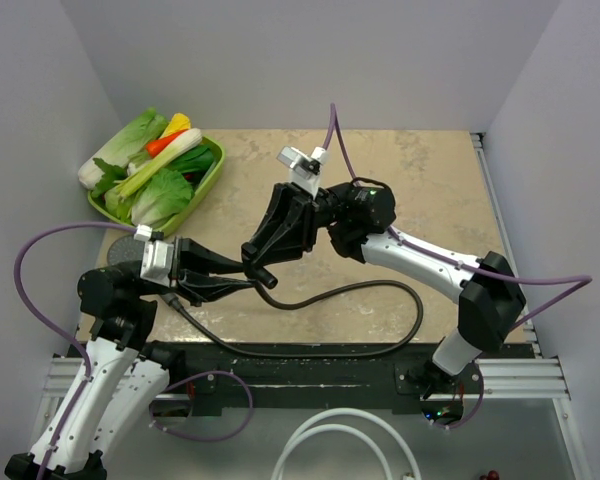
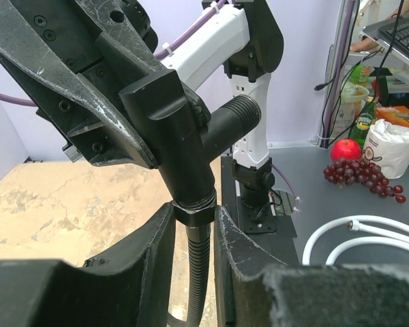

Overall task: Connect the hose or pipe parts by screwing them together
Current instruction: Install the adaptor on the pipeline.

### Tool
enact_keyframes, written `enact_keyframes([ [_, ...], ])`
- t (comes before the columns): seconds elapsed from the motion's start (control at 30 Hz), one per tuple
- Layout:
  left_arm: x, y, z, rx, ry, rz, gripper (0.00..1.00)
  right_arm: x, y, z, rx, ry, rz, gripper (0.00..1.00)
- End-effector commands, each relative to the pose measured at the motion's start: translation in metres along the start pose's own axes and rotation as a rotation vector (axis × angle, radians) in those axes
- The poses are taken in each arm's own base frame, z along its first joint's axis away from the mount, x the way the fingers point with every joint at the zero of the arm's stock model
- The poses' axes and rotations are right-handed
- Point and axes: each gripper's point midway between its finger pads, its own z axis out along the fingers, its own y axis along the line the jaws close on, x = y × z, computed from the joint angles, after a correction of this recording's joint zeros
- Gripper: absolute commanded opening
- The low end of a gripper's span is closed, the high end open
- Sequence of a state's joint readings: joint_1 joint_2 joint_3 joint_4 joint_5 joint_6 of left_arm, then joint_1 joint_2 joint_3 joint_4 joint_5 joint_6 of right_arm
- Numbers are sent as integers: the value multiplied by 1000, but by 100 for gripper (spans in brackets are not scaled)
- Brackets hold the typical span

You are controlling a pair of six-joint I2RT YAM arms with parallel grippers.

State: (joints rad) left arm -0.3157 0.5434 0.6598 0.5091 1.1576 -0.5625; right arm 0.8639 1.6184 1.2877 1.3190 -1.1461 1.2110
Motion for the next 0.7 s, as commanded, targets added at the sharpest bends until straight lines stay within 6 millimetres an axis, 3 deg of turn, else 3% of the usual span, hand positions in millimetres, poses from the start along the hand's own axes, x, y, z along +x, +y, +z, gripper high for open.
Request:
enact_keyframes([
  [0.0,-20,-3,2,-9,-45,57,0,-5,14,2,-38,12,-142,0],
  [0.2,-17,0,2,-24,-37,43,0,7,6,-1,11,86,-132,0],
  [0.33,-16,1,2,-28,-34,36,0,18,-11,-5,117,160,-76,0],
  [0.4,-17,2,2,-32,-33,37,0,23,-18,-5,141,195,-136,0],
  [0.67,-23,0,2,-33,-47,46,0,30,-19,-3,149,192,-116,0],
])
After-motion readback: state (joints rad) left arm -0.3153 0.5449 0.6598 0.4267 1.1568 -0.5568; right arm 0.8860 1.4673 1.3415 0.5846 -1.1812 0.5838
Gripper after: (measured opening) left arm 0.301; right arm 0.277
